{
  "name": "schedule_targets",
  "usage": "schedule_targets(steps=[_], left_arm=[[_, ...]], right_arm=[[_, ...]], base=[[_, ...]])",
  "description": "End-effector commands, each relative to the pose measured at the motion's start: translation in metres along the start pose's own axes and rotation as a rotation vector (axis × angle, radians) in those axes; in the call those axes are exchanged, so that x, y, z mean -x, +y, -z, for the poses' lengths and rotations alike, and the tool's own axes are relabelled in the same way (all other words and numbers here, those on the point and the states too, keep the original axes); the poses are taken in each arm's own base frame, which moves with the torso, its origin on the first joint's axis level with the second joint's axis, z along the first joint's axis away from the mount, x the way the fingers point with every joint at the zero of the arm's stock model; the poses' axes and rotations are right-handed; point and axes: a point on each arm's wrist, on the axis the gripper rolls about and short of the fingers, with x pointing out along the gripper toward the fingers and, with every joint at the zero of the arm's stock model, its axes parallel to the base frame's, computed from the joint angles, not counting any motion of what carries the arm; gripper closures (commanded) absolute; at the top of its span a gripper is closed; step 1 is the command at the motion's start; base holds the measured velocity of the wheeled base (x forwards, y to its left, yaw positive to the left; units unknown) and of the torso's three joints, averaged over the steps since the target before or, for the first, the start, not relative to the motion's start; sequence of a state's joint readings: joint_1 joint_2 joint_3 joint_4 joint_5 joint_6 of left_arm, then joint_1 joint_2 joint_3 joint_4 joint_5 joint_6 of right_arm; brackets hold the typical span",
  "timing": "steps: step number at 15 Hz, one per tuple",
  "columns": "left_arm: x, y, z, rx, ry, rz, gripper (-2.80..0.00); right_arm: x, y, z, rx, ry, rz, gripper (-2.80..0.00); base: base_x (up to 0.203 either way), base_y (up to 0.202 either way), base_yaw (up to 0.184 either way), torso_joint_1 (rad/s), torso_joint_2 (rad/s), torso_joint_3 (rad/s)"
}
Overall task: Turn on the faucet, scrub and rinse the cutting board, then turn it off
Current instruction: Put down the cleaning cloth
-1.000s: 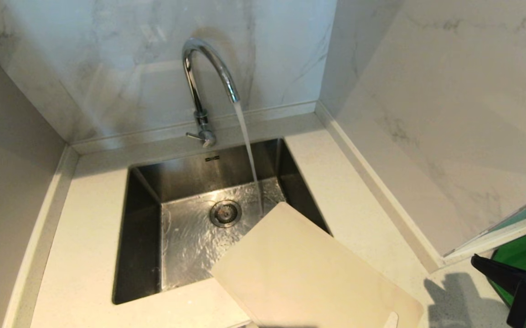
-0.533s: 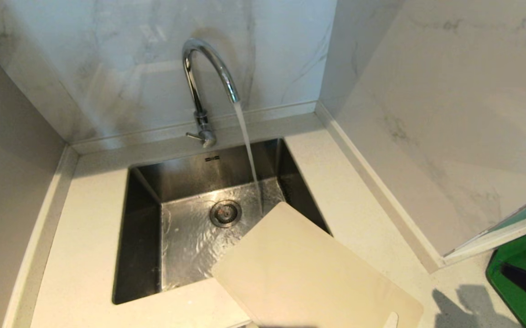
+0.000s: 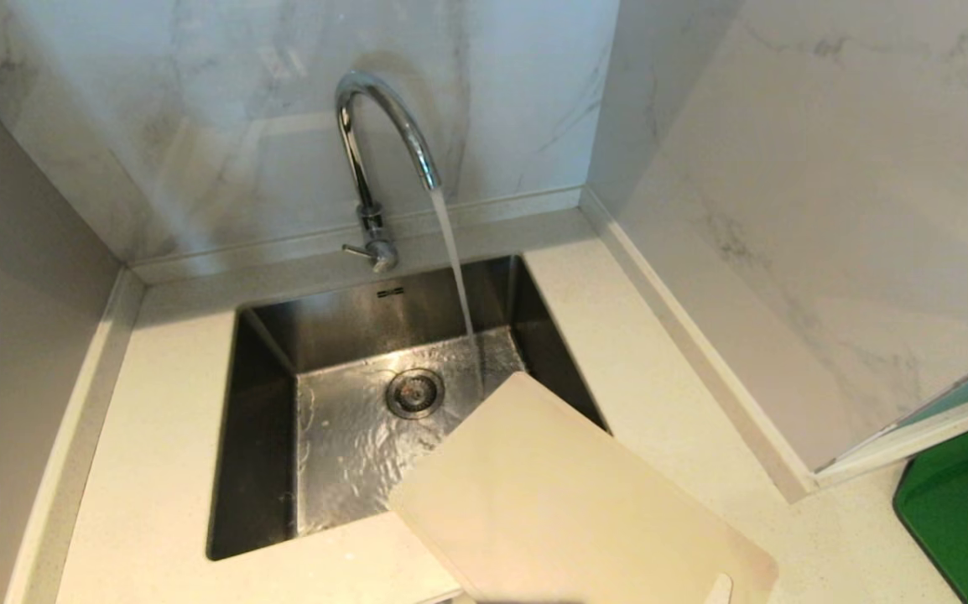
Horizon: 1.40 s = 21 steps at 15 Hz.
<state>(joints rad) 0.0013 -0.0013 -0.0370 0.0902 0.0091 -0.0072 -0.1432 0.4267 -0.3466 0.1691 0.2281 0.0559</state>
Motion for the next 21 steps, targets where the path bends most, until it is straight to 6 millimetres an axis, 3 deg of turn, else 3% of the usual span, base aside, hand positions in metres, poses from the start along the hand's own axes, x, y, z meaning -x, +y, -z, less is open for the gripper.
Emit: schedule_targets(steps=[1, 3, 15, 21], left_arm=[[0.0, 0.0, 0.0, 0.001, 0.002, 0.0, 0.0], [0.0, 0.0, 0.0, 0.001, 0.002, 0.0, 0.0], [0.0, 0.0, 0.0, 0.001, 0.002, 0.0, 0.0], [0.0, 0.0, 0.0, 0.001, 0.002, 0.0, 0.0]], right_arm=[[0.008, 0.001, 0.022, 0.013, -0.038, -0.002, 0.0], [0.011, 0.001, 0.026, 0.024, -0.067, 0.005, 0.0], [-0.012, -0.01, 0.068, 0.148, -0.086, 0.095, 0.0], [0.003, -0.01, 0.081, 0.155, -0.201, 0.039, 0.0]], base=[[0.0, 0.0, 0.0, 0.0, 0.0, 0.0], [0.0, 0.0, 0.0, 0.0, 0.0, 0.0], [0.0, 0.0, 0.0, 0.0, 0.0, 0.0], [0.0, 0.0, 0.0, 0.0, 0.0, 0.0]])
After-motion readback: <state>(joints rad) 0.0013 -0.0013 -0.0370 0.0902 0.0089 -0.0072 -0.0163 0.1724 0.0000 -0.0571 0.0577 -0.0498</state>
